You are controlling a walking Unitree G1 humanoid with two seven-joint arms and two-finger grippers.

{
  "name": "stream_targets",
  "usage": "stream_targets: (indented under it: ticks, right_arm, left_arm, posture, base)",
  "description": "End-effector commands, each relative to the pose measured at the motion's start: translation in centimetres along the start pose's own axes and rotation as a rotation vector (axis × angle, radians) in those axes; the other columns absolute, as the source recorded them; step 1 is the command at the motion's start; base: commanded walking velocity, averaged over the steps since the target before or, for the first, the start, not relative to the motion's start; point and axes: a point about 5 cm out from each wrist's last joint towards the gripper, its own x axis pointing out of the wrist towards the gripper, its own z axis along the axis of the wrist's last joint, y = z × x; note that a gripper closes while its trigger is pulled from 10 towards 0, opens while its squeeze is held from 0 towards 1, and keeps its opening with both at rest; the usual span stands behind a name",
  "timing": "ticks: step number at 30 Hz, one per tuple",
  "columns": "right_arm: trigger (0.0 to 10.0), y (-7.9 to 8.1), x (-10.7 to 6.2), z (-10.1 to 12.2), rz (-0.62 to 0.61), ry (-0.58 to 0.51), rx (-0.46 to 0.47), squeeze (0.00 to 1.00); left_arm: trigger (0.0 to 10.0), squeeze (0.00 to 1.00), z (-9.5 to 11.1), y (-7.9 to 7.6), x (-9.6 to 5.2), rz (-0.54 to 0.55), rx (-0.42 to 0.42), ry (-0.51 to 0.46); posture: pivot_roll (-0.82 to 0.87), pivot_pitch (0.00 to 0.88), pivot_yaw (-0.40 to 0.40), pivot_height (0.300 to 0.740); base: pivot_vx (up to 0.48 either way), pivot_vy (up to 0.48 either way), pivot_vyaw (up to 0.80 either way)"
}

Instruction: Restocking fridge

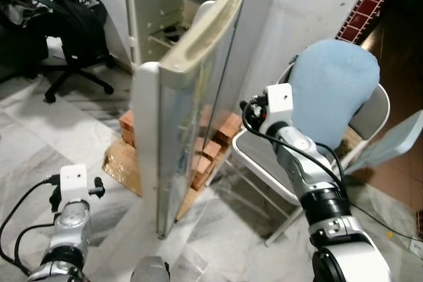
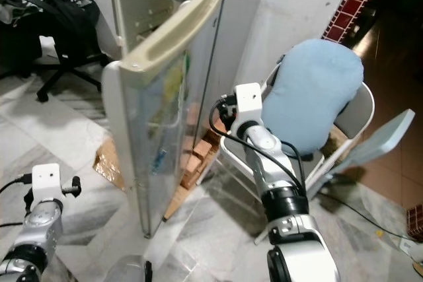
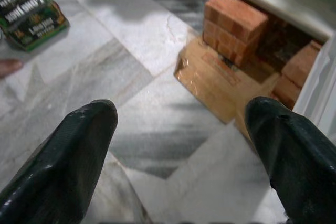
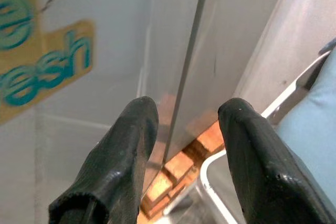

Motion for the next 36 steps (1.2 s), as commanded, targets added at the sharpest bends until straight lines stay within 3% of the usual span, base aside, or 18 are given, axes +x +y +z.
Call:
stream_targets:
  ticks: [1,6,11,20,22,23,24,25,26,28,30,31,36]
  right_arm:
    - [10.0,-0.5,0.0,-0.3,-0.028,0.011,0.017,0.0]
    - [10.0,-0.5,0.0,-0.5,-0.039,0.017,0.01,0.0]
    - [10.0,-0.4,0.0,-0.7,-0.031,0.034,0.029,0.0]
    - [10.0,0.4,0.3,-1.1,0.059,0.105,0.066,0.0]
    - [10.0,1.7,0.3,-0.5,0.176,0.088,0.127,0.0]
    - [10.0,4.8,-1.2,1.1,0.524,0.076,0.324,0.0]
    - [10.0,4.8,-1.2,1.1,0.524,0.076,0.324,0.0]
    - [10.0,6.3,-3.1,2.5,0.772,0.036,0.37,0.0]
    - [10.0,6.4,-3.4,2.8,0.802,0.024,0.358,0.0]
    - [10.0,6.0,-3.3,2.4,0.778,0.033,0.317,0.0]
    - [10.0,5.0,-2.4,0.9,0.664,0.087,0.241,0.0]
    - [10.0,3.9,-1.6,-0.7,0.548,0.149,0.154,0.0]
    - [10.0,2.3,-1.3,-2.1,0.405,0.212,0.081,0.0]
  left_arm:
    - [10.0,0.0,0.0,0.0,-0.1,-0.003,0.007,-0.009]
    - [10.0,0.0,0.0,0.0,-0.1,0.004,0.019,-0.009]
    - [10.0,0.0,-0.1,0.0,-0.1,0.004,0.006,0.004]
    - [10.0,0.0,-0.3,0.1,-0.1,0.007,0.012,0.016]
    - [10.0,0.0,-0.2,0.1,-0.2,0.007,0.014,0.013]
    - [10.0,0.0,-0.2,0.1,-0.2,-0.005,0.036,0.005]
    - [10.0,0.0,-0.2,0.1,-0.2,-0.005,0.036,0.005]
    - [10.0,0.0,-0.4,0.0,-0.2,-0.009,0.044,0.01]
    - [10.0,0.0,-0.4,0.0,-0.2,-0.01,0.044,0.013]
    - [10.0,0.0,-0.4,0.0,-0.2,-0.011,0.043,0.017]
    - [10.0,0.0,-0.4,-0.1,-0.2,-0.015,0.045,0.017]
    - [10.0,0.0,-0.3,-0.2,-0.1,-0.016,0.046,0.017]
    - [10.0,0.0,-0.3,-0.2,-0.1,-0.015,0.047,0.017]
  posture:
    - [0.12,0.0,-0.125,0.74]
    - [0.11,0.0,-0.122,0.74]
    - [0.11,0.0,-0.119,0.74]
    - [0.11,0.0,-0.118,0.74]
    - [0.11,0.0,-0.117,0.74]
    - [0.11,0.0,-0.116,0.74]
    - [0.11,0.0,-0.116,0.74]
    - [0.11,0.0,-0.114,0.74]
    - [0.11,0.0,-0.114,0.74]
    - [0.11,0.0,-0.114,0.74]
    - [0.11,0.0,-0.114,0.74]
    - [0.11,0.0,-0.114,0.74]
    - [0.11,0.0,-0.111,0.74]
  base:
    - [0.0,0.0,0.8]
    - [0.0,0.0,0.8]
    - [0.0,0.48,0.71]
    - [0.0,0.48,0.0]
    - [0.0,0.48,0.0]
    - [0.0,0.0,0.0]
    - [0.0,0.0,0.0]
    - [0.0,0.0,0.0]
    - [0.0,0.0,0.0]
    - [0.0,0.0,0.0]
    - [0.0,0.0,0.0]
    - [0.0,0.0,0.0]
    - [0.0,0.0,0.0]
